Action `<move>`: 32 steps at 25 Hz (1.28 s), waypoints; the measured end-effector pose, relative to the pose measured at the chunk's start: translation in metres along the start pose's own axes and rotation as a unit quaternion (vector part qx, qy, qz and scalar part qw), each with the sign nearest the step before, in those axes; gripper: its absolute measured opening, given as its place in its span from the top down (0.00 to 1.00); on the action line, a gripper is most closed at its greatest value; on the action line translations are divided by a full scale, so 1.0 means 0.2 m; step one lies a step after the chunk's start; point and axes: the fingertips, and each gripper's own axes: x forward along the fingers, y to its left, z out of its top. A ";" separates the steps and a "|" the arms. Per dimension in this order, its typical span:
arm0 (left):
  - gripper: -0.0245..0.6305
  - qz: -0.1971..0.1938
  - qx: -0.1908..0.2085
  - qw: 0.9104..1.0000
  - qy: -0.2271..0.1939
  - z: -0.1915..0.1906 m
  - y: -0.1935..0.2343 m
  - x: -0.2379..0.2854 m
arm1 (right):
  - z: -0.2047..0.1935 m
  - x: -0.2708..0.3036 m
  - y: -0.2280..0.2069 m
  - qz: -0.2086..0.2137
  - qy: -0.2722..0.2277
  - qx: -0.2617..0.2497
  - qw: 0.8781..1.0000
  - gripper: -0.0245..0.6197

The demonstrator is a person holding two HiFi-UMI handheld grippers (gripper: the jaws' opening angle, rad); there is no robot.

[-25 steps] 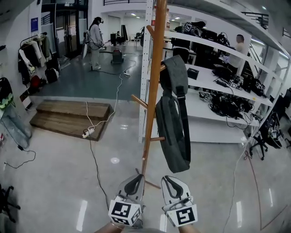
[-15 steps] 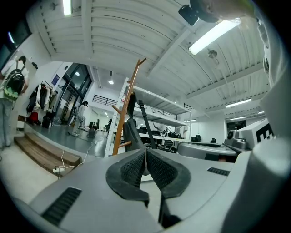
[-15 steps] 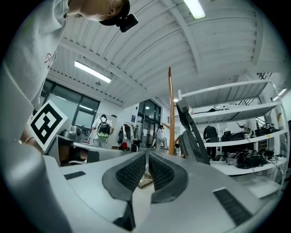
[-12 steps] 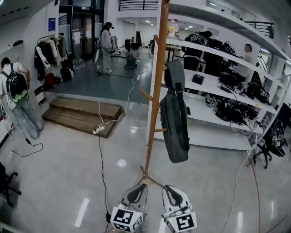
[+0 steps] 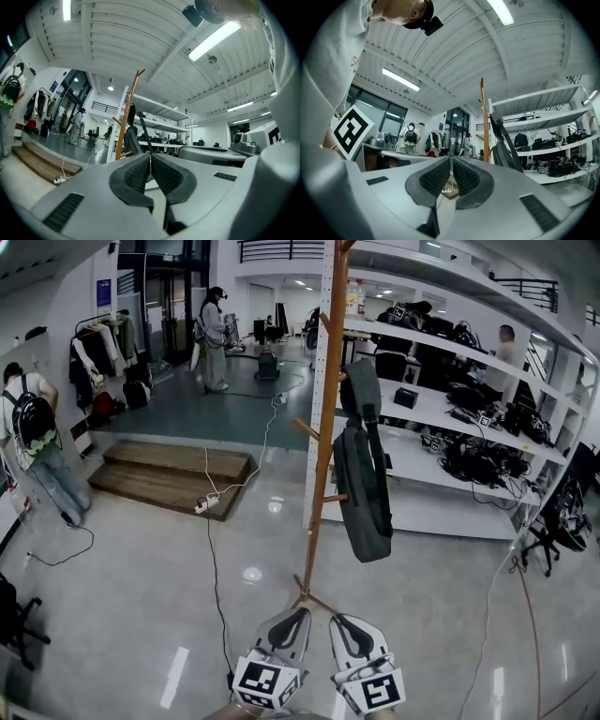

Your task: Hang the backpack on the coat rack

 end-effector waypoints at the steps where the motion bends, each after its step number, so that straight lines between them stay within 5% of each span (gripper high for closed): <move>1: 0.93 0.000 0.006 1.000 0.001 0.00 0.00 -0.01 | 0.00 0.00 0.02 0.005 0.000 -0.002 1.000 0.91; 32: 0.93 -0.017 0.008 1.000 0.003 -0.01 -0.01 -0.06 | -0.05 -0.01 0.12 0.007 0.010 -0.018 1.000 0.92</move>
